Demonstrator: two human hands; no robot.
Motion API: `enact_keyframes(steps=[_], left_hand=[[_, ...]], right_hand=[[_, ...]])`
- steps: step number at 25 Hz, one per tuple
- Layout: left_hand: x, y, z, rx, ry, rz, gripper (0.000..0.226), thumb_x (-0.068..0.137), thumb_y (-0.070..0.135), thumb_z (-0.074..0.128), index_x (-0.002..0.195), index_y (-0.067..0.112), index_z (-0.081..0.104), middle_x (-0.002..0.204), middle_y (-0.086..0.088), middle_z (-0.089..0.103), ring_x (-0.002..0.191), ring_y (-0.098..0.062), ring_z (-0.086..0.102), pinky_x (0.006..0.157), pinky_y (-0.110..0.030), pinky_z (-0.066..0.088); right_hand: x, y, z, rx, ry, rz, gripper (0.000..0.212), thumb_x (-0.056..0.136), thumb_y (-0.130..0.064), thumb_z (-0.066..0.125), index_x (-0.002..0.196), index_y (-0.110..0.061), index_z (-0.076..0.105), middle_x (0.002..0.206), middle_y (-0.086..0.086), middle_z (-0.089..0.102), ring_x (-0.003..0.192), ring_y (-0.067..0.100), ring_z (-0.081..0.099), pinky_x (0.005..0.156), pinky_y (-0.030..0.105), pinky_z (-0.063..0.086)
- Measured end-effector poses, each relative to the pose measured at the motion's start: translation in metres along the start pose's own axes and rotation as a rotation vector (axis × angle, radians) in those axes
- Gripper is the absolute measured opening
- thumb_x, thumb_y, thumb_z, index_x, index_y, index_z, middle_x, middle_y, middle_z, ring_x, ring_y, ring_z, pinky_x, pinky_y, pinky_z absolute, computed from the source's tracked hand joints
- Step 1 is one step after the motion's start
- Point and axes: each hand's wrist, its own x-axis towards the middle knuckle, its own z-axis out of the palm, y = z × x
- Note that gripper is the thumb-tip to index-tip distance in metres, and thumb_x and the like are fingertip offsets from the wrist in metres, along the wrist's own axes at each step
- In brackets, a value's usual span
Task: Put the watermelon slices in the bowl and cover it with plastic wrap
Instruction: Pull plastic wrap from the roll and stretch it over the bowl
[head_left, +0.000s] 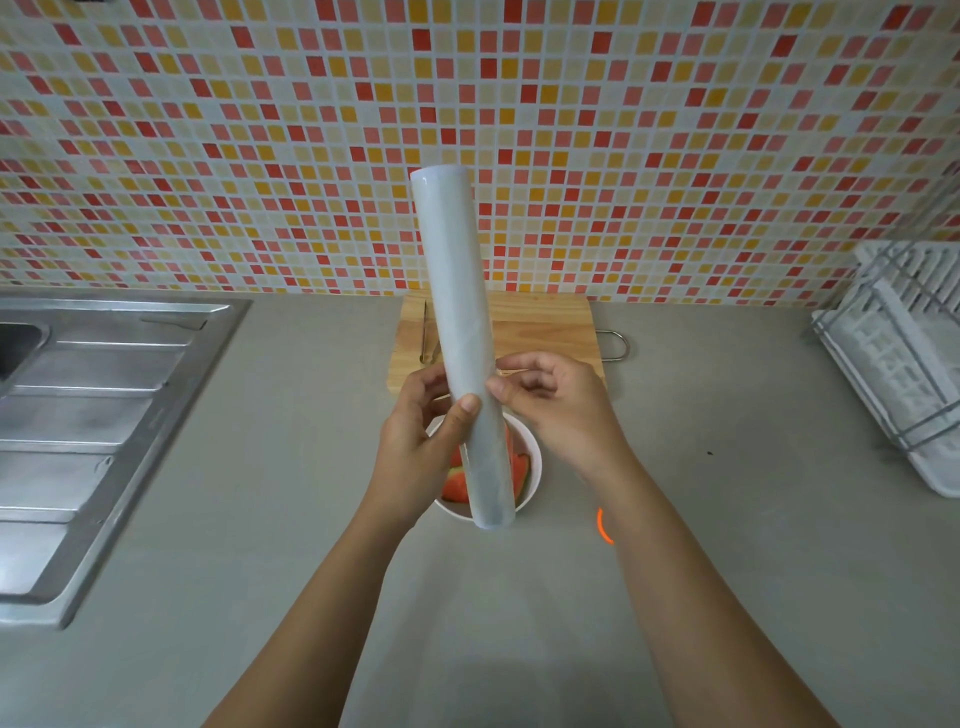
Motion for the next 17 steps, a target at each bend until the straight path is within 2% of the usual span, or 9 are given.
enact_keyframes(steps=[3,6,8,11,13,15,17], left_hand=[[0.0,-0.001,0.001,0.022,0.024,0.009,0.037,0.09,0.026,0.062,0.124,0.018,0.051,0.12,0.001,0.063,0.108,-0.018,0.062,0.091,-0.051,0.051],[-0.001,0.0,0.002,0.05,0.029,0.024,0.038,0.089,0.025,0.062,0.124,0.018,0.051,0.118,0.005,0.063,0.105,-0.012,0.062,0.09,-0.046,0.053],[-0.002,0.001,0.003,0.079,0.033,0.051,0.037,0.088,0.027,0.063,0.123,0.021,0.052,0.116,0.01,0.063,0.103,-0.006,0.062,0.089,-0.039,0.054],[-0.002,0.003,0.004,0.104,0.03,0.081,0.033,0.088,0.025,0.063,0.119,0.025,0.052,0.112,0.017,0.063,0.1,0.0,0.061,0.086,-0.025,0.053],[-0.002,0.003,0.005,0.11,0.023,0.088,0.033,0.089,0.023,0.063,0.119,0.024,0.051,0.112,0.017,0.062,0.1,0.0,0.061,0.085,-0.022,0.052],[-0.002,0.002,0.005,0.122,0.014,0.087,0.033,0.089,0.022,0.063,0.12,0.022,0.05,0.114,0.015,0.061,0.101,-0.002,0.061,0.085,-0.025,0.053],[-0.002,0.0,0.004,0.118,-0.016,0.088,0.035,0.09,0.024,0.062,0.121,0.025,0.046,0.116,0.013,0.059,0.105,-0.005,0.059,0.082,-0.022,0.053]], right_hand=[[-0.001,-0.001,-0.001,0.09,-0.097,0.055,0.016,0.081,-0.026,0.069,0.091,-0.037,0.063,0.084,-0.003,0.07,0.087,0.016,0.068,0.078,0.026,0.053],[0.0,-0.002,0.001,0.12,-0.081,0.062,0.012,0.08,-0.025,0.067,0.082,-0.036,0.064,0.073,-0.01,0.064,0.077,0.009,0.063,0.07,0.019,0.051],[0.0,-0.005,0.006,0.141,-0.059,0.072,0.003,0.074,-0.036,0.067,0.074,-0.035,0.064,0.069,-0.013,0.062,0.072,0.005,0.059,0.066,0.017,0.049],[0.0,-0.006,0.014,0.149,-0.003,0.039,0.024,0.071,-0.053,0.064,0.067,-0.03,0.059,0.07,-0.013,0.06,0.071,0.006,0.056,0.068,0.022,0.048],[0.001,-0.005,0.016,0.184,0.052,0.013,0.018,0.074,-0.047,0.065,0.071,-0.03,0.058,0.069,-0.016,0.06,0.069,0.004,0.057,0.066,0.021,0.047],[0.004,-0.006,0.016,0.304,0.057,0.062,0.006,0.08,-0.032,0.066,0.084,-0.031,0.062,0.073,-0.013,0.063,0.068,0.005,0.058,0.068,0.022,0.048],[0.005,-0.008,0.014,0.426,0.022,0.142,0.012,0.084,-0.018,0.065,0.092,-0.026,0.065,0.077,-0.005,0.066,0.071,0.01,0.055,0.069,0.024,0.048]])
